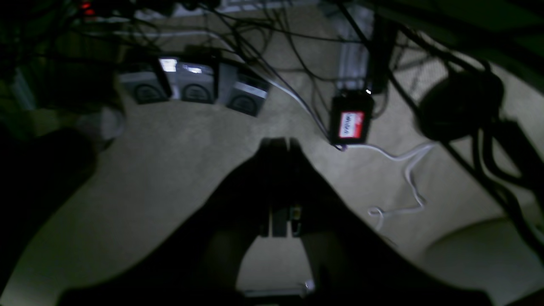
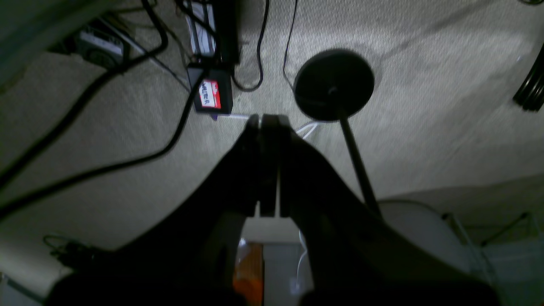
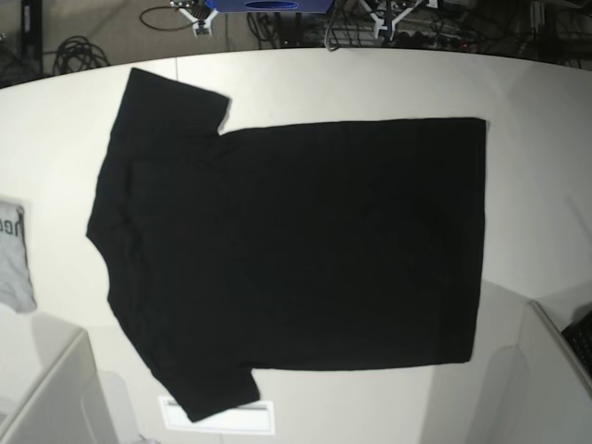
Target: Fold the T-shirt properly
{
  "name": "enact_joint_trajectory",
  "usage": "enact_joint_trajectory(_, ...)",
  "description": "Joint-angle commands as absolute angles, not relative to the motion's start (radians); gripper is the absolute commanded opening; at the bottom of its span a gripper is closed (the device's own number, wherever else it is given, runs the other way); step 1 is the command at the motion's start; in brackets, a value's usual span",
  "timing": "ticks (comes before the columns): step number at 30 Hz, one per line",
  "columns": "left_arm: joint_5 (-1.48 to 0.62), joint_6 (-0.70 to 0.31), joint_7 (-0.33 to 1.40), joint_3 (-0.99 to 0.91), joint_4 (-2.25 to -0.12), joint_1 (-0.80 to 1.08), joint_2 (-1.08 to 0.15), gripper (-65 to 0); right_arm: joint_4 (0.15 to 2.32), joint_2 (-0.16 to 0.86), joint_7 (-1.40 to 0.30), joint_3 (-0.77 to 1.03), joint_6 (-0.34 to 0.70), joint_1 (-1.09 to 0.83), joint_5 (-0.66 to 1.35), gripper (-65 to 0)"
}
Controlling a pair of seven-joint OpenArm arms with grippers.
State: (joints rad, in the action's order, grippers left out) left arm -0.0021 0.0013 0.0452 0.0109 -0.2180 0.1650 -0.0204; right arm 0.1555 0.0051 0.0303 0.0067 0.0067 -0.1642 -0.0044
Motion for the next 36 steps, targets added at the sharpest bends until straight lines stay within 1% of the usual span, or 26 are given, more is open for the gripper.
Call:
enact_joint_trajectory(1,-0.004,0.005,0.05,0.012,-0.219,0.171,-0.027,-65.0,0.154,0.008,0.028,0.005,-0.002,-0.171,-0.001,-65.0)
enact_joint_trajectory(6,0.005,0.005,0.051,0.012,-0.243,0.209,-0.031,-65.0,0.157,0.008,0.022,0.012,-0.002,-0.194,0.002,-65.0)
enact_joint_trajectory(9,-0.004,0.005,0.051,0.012,-0.344,0.297,-0.054,-65.0,0.234,0.008,-0.036,0.059,-0.002,-0.246,0.002,-65.0)
enact_joint_trajectory(13,-0.005,0.005,0.058,0.007,-0.549,0.433,-0.076,-65.0,0.518,0.008,-0.143,0.168,-0.001,-0.392,0.001,-65.0)
enact_joint_trajectory(20,-0.005,0.005,0.056,0.001,-0.803,0.63,-0.131,-65.0,1.079,0.004,-0.351,0.2,-0.001,-0.656,0.002,-65.0)
enact_joint_trajectory(26,-0.015,0.005,0.054,-0.002,-1.036,0.794,-0.185,-65.0,1.372,-0.068,-0.469,0.418,0.001,-0.737,0.002,-65.0)
enact_joint_trajectory(28,-0.065,0.005,0.054,-0.002,-1.116,0.848,-0.197,-65.0,1.445,-0.084,-0.489,0.466,0.001,-0.762,0.002,-65.0)
enact_joint_trajectory(33,-0.285,0.005,0.051,-0.001,-1.33,0.978,-0.278,-65.0,1.684,-0.128,-0.49,0.575,0.001,-0.806,0.002,-65.0)
enact_joint_trajectory(36,-0.351,0.005,0.051,-0.001,-1.457,1.047,-0.317,-65.0,1.804,-0.134,-0.493,0.607,0.001,-0.812,0.004,-65.0)
